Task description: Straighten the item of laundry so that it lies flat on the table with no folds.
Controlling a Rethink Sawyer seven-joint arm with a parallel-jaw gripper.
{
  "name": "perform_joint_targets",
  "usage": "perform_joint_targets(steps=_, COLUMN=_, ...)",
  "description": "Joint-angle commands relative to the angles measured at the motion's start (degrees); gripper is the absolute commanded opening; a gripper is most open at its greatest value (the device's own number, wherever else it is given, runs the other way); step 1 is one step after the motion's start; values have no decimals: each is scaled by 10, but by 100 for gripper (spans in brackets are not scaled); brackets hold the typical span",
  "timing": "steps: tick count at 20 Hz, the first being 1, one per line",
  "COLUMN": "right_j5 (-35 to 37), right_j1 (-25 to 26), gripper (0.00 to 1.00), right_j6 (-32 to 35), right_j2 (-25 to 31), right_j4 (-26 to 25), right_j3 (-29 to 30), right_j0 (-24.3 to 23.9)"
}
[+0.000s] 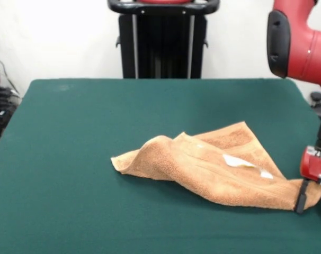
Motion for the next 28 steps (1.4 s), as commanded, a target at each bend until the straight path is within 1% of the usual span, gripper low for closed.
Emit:
perform_joint_targets(steps=1, right_j5=104, right_j1=-53, gripper=100, right_j6=81, right_j2=102, right_j4=-48, right_j3=61, right_j0=-6)
perform_joint_targets(steps=5, right_j5=111, right_j1=-163, gripper=100, right_j6=7, right_j2=124, right_j4=-81, right_j3=178, right_j0=-30)
perform_joint_targets(steps=7, right_j5=116, right_j1=-222, gripper=100, right_j6=-36, right_j2=141, right_j4=-100, right_j3=231, right_j0=-54)
perform_joint_targets(steps=10, right_j5=119, right_j1=-283, gripper=100, right_j6=-65, right_j2=161, right_j4=-138, right_j3=280, right_j0=-89)
perform_joint_targets(steps=12, right_j5=116, right_j1=-310, gripper=100, right_j6=-70, right_j2=176, right_j4=-162, right_j3=300, right_j0=-109)
perform_joint_targets(steps=14, right_j5=117, right_j1=-331, gripper=100, right_j6=-65, right_j2=186, right_j4=-183, right_j3=315, right_j0=-124)
perform_joint_targets(steps=17, right_j5=128, right_j1=-348, gripper=100, right_j6=-40, right_j2=190, right_j4=-216, right_j3=319, right_j0=-131)
perform_joint_targets(steps=19, right_j5=125, right_j1=-351, gripper=100, right_j6=-25, right_j2=196, right_j4=-234, right_j3=317, right_j0=-137)
perform_joint_targets(steps=22, right_j5=109, right_j1=-361, gripper=100, right_j6=-19, right_j2=213, right_j4=-263, right_j3=331, right_j0=-152)
perform_joint_targets(steps=23, right_j5=102, right_j1=-362, gripper=100, right_j6=-22, right_j2=218, right_j4=-273, right_j3=334, right_j0=-160)
perform_joint_targets(steps=28, right_j5=47, right_j1=-372, gripper=100, right_j6=-41, right_j2=279, right_j4=-339, right_j3=366, right_j0=-227)
